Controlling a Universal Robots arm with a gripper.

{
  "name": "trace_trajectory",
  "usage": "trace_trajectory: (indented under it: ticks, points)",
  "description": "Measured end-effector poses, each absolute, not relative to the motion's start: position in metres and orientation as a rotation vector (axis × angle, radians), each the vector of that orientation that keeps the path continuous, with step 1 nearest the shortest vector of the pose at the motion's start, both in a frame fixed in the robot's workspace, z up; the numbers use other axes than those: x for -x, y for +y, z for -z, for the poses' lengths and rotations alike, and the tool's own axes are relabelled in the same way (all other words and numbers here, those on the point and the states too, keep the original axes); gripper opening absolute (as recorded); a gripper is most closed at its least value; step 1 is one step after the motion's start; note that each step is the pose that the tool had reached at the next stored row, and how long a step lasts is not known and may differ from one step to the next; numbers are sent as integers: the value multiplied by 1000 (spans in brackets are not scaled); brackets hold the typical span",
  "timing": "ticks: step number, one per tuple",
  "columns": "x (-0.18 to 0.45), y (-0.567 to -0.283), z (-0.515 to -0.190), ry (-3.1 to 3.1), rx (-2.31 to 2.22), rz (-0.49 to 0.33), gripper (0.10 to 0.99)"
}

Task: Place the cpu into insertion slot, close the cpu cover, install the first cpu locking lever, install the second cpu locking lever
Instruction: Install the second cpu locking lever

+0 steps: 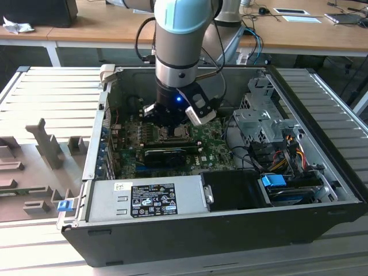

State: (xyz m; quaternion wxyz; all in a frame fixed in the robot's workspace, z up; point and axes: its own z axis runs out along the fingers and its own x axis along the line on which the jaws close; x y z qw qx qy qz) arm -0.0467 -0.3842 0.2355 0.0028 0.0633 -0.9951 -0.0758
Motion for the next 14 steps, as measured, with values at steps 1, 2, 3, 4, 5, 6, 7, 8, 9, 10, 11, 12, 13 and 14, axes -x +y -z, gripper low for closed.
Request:
trace_trajectory:
  ticks: [1,2,3,4,5,6,7,8,9,10,11,12,13,14]
  points:
    - [53,-385,-233,-3121,-198,239,106]
    - [54,-385,-231,-3121,-198,239,106]
    - [55,-385,-230,-3121,-198,239,106]
    - [55,-385,-227,-3121,-198,239,106]
    - [56,-385,-226,-3121,-198,239,106]
    - [56,-385,-222,-3121,-198,239,106]
    - [58,-385,-217,-3121,-198,239,106]
    - [58,-385,-216,-3121,-198,239,106]
    - [59,-385,-214,-3121,-198,239,106]
    - [63,-385,-211,-3120,-198,243,106]
    - [65,-387,-210,-3119,-199,280,106]
    - [67,-395,-210,-3115,-199,342,106]
    - [67,-397,-210,-3113,-199,372,106]
    - [68,-401,-210,-3110,-199,406,106]
